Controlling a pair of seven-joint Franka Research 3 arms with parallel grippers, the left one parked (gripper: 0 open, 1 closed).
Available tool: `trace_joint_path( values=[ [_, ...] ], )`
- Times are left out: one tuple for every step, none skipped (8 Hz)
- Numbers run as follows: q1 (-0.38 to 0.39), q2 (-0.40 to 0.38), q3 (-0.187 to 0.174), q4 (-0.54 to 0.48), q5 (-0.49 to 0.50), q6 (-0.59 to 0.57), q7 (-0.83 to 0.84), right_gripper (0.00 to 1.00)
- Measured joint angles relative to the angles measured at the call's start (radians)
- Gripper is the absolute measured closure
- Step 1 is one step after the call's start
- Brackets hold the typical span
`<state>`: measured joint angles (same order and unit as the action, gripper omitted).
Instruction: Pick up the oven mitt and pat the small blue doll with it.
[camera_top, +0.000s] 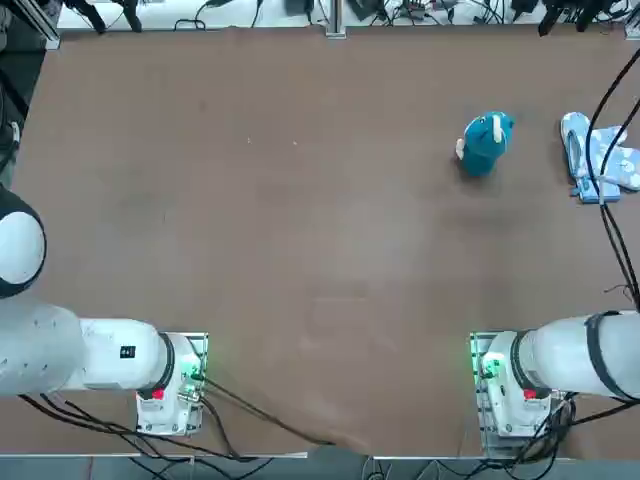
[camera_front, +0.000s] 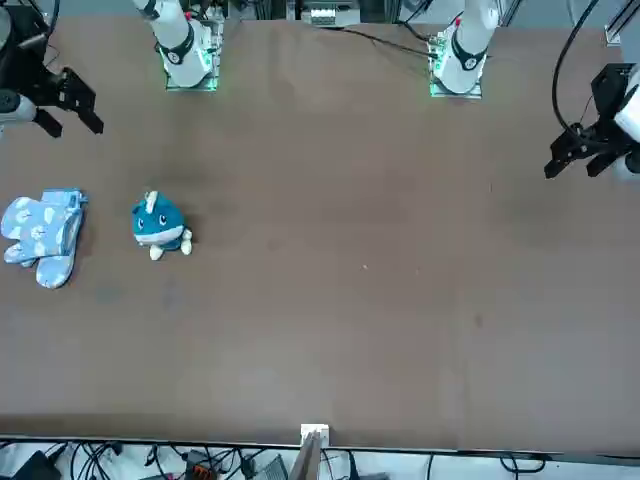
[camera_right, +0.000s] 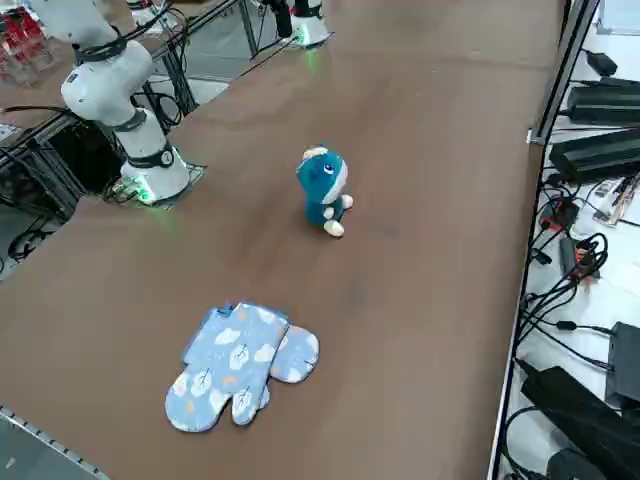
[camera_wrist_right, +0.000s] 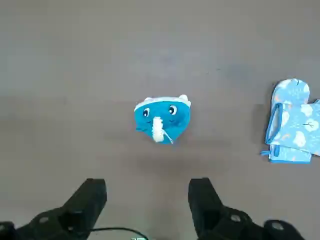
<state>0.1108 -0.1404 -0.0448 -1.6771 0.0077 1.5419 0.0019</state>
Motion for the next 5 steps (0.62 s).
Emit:
trace_joint_path(
  values=[
    [0.000, 0.000, -0.001, 0.000, 0.000, -0.001, 0.000, 0.00],
    [-0.001, 0.000, -0.003, 0.000, -0.001, -0.002, 0.000, 0.00],
    [-0.002, 0.002, -0.006, 0.000, -0.008, -0.004, 0.000, 0.00],
    [-0.004, 0.011, -0.009, 0.000, -0.047, -0.009, 0.000, 0.00],
    [-0.009, 0.029, -0.012, -0.002, -0.118, -0.017, 0.000, 0.00]
  ],
)
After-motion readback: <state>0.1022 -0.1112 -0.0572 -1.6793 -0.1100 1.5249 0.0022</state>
